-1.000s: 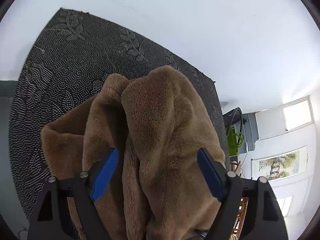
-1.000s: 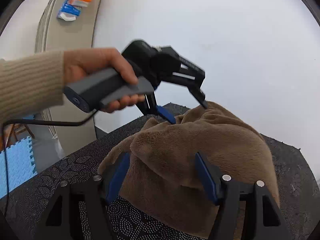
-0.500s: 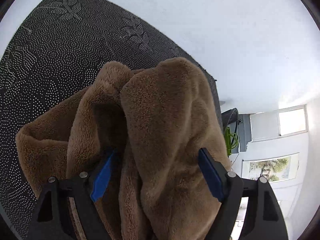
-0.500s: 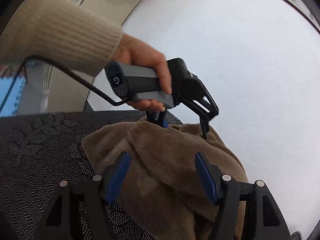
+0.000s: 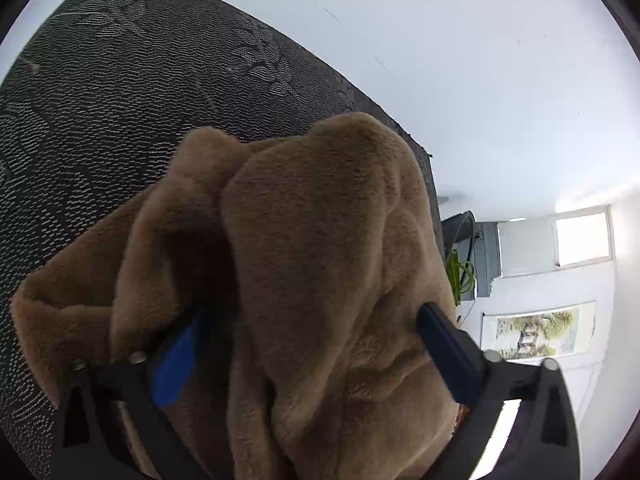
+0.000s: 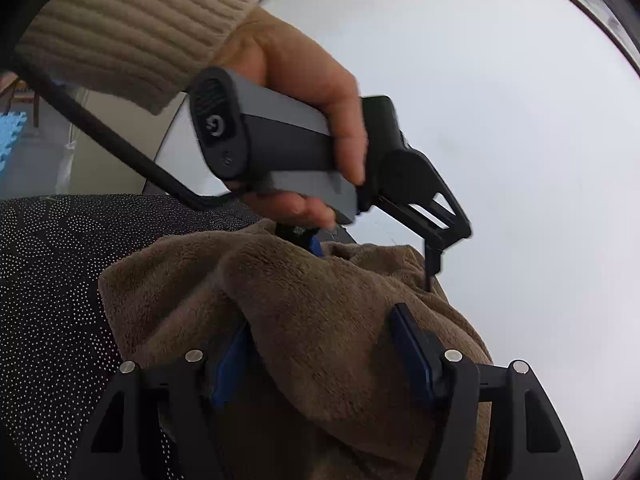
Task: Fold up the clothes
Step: 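Carry the lifted sweatshirt end over the body with both grippers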
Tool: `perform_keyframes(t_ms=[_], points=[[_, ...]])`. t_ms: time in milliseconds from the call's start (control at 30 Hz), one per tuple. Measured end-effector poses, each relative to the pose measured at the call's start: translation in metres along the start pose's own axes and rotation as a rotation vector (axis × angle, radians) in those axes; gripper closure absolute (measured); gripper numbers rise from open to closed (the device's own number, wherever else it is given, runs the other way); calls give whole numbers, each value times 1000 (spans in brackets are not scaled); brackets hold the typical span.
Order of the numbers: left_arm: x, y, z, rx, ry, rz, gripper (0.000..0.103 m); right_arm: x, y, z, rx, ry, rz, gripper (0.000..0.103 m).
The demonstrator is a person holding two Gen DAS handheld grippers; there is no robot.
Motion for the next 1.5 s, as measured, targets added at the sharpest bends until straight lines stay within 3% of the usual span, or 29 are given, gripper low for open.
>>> perform_keyframes(t_ms=[100,167,200,233,300,400,433,667,867,1133,1367,1500], points=[[0,-1,3,-3,-15,7,0,-3,-3,6,-3,-7,-10,35],[1,-2,3,11,-20,19,1,0,-4,8,-6,-16,8,52],[2,-3,2,18,-20,25,2,3,-4,7,-3,-13,19,67],[4,-2,3,20,-22,35,4,5,-4,7,0,-11,31,72],[8,-1,3,24,-24,52,33,13,-5,2,16,-14,69,77],[26,-1,-1,40,14,63,53,25,-12,-9,50,-9,127,78],[30,0,-7,51,23,69,54,30,-15,-14,64,-6,150,78],[48,-2,-56,129,16,131,56,56,-48,-40,141,-32,276,79],[20,5,-85,176,-23,89,56,31,-60,-42,159,-92,246,79],[-48,22,-82,181,-62,-19,56,-23,-51,-19,86,-186,160,79],[-43,23,-72,177,-93,5,56,-26,-44,0,-2,-273,170,79],[-26,19,-85,211,-141,51,55,-27,-37,-5,-25,-299,188,78]])
Point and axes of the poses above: each gripper's, at about its wrist camera, not at the fingertips, and z roughly the way its jaws point, x to its right, y to its underside, the point moved 9 cm from there along z, roughly the way its jaws point, and after that the axes turned 2 degrees about -y, right-handed, at the moved point
